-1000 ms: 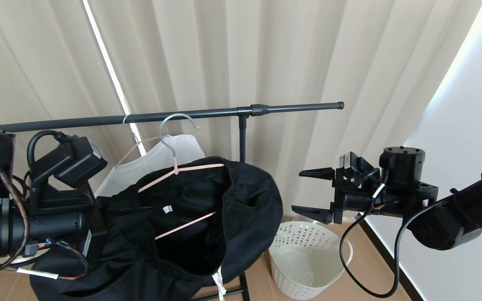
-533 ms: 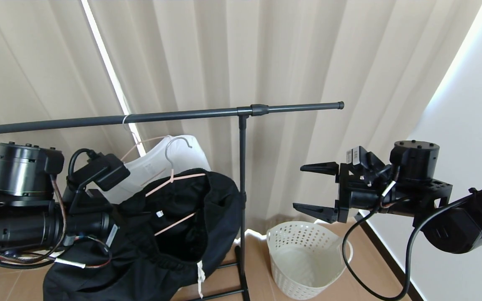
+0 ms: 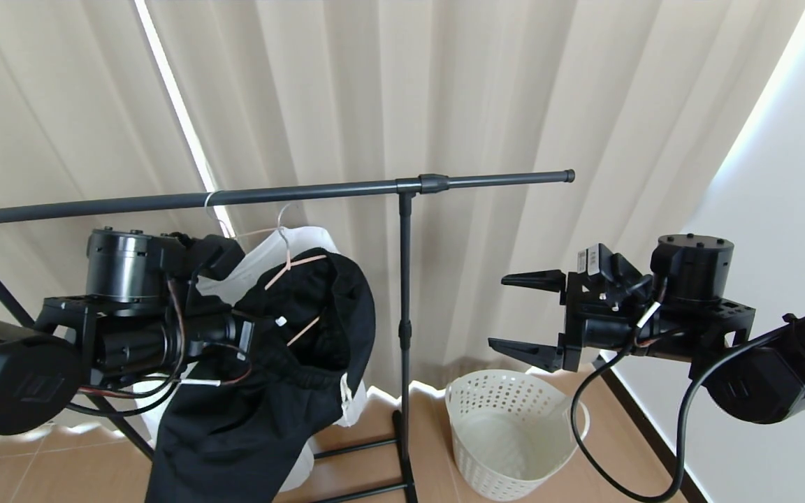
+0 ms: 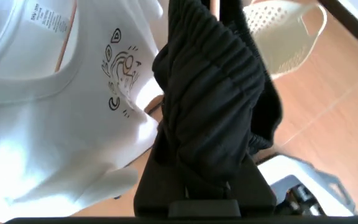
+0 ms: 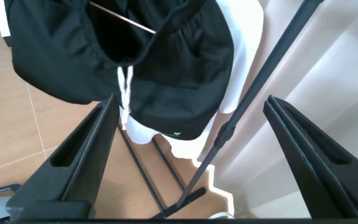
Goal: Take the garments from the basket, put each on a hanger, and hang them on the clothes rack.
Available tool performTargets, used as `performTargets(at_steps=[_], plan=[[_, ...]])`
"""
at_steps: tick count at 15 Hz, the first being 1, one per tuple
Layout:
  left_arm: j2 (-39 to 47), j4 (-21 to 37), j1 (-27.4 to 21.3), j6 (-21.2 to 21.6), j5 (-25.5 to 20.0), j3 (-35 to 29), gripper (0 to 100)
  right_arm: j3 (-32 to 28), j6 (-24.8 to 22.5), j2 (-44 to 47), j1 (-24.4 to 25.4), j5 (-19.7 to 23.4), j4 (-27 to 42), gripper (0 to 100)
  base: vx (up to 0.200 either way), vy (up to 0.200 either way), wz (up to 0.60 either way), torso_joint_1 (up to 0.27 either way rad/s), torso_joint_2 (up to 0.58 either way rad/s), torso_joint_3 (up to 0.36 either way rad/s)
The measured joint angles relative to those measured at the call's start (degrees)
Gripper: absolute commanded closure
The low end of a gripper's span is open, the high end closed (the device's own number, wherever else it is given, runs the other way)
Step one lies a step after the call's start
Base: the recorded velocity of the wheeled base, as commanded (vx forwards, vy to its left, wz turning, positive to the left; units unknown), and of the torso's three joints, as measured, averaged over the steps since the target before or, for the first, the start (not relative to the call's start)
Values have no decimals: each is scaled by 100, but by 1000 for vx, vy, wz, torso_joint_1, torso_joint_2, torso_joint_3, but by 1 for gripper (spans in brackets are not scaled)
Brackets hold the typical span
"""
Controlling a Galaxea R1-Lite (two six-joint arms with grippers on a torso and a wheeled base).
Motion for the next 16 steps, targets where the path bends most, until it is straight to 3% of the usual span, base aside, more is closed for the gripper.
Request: performTargets(at_steps=[1, 6, 16], plan=[[134, -208, -88, -191, 22, -110, 100, -1, -2, 2, 2, -5, 0, 0, 0, 0, 0, 0, 0, 0], [580, -1385, -204, -374, 37, -179, 100, 0, 0, -2, 0, -7, 0, 0, 0, 0, 0, 0, 0, 0], [947, -2180, -201, -937, 39, -219, 100, 0, 0, -2, 0, -5, 0, 0, 0, 0, 0, 0, 0, 0]])
